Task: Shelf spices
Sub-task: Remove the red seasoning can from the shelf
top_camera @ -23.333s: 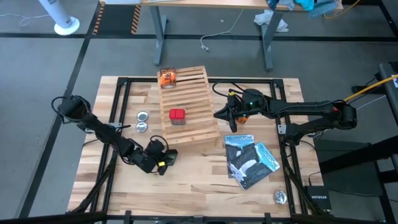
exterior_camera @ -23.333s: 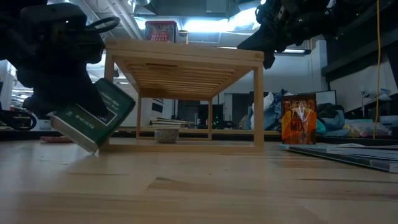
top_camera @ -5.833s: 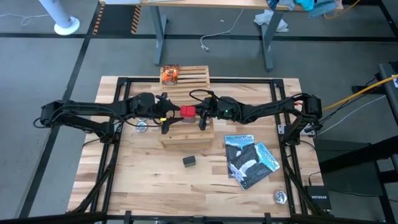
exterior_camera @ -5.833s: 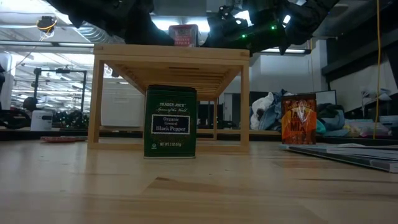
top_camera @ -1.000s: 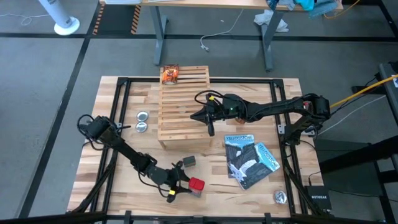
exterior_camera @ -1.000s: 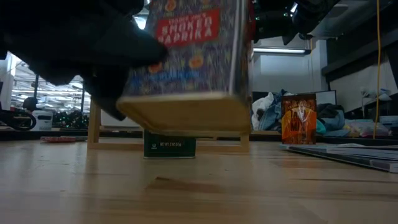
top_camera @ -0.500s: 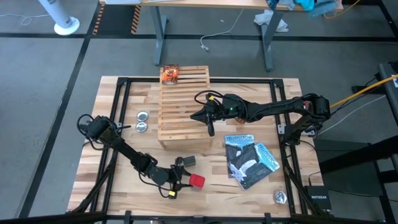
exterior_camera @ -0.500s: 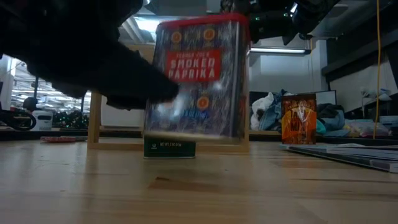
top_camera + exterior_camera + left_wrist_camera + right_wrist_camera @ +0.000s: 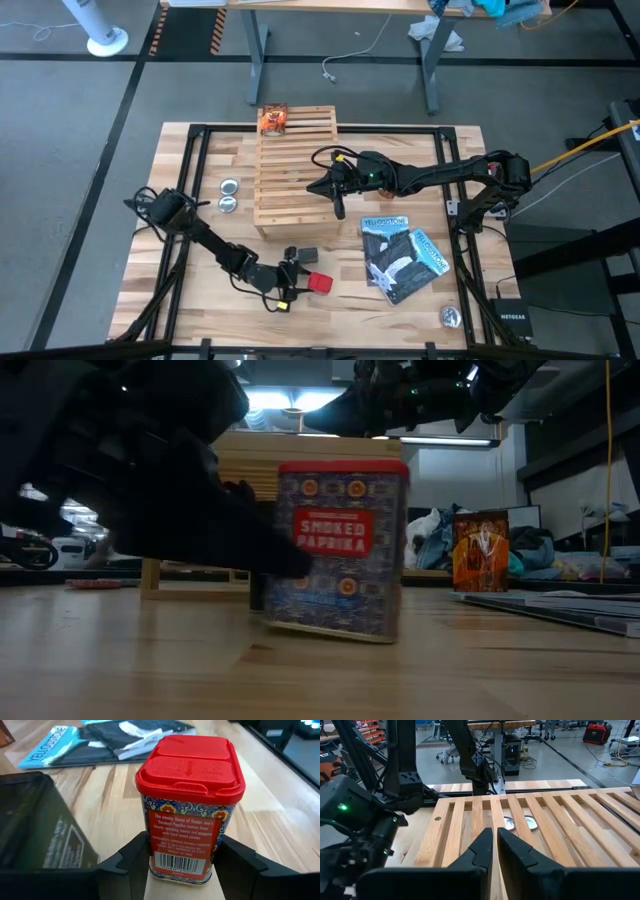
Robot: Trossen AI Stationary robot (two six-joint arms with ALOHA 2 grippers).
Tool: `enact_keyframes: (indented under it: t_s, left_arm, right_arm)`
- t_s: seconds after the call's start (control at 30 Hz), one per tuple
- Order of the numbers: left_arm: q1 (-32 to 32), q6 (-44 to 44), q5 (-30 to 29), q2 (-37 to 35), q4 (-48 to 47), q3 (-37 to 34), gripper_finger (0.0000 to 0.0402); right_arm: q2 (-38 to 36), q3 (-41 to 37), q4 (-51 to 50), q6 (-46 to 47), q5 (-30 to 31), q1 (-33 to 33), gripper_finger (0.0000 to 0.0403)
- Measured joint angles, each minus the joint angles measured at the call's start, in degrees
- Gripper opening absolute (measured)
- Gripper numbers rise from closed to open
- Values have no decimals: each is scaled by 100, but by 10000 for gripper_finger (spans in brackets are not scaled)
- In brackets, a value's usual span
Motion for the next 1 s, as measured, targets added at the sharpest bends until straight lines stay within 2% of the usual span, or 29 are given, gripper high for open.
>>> enact_keyframes:
  t_s: [0.3, 0.5, 0.6, 1.0]
  left_arm:
    - [-5, -281, 7, 191, 418, 2, 173]
    - [-9, -741, -149, 191, 448, 2, 224]
    - [-11, -976, -303, 191, 464, 2, 238]
    - [-11, -1361, -770, 191, 462, 161, 245]
  right_arm:
    - [0, 1, -35, 0, 1, 0, 33]
    - [0, 1, -38, 0, 1, 0, 33]
    - [0, 1, -37, 0, 1, 0, 33]
    - [0, 1, -37, 0, 2, 0, 33]
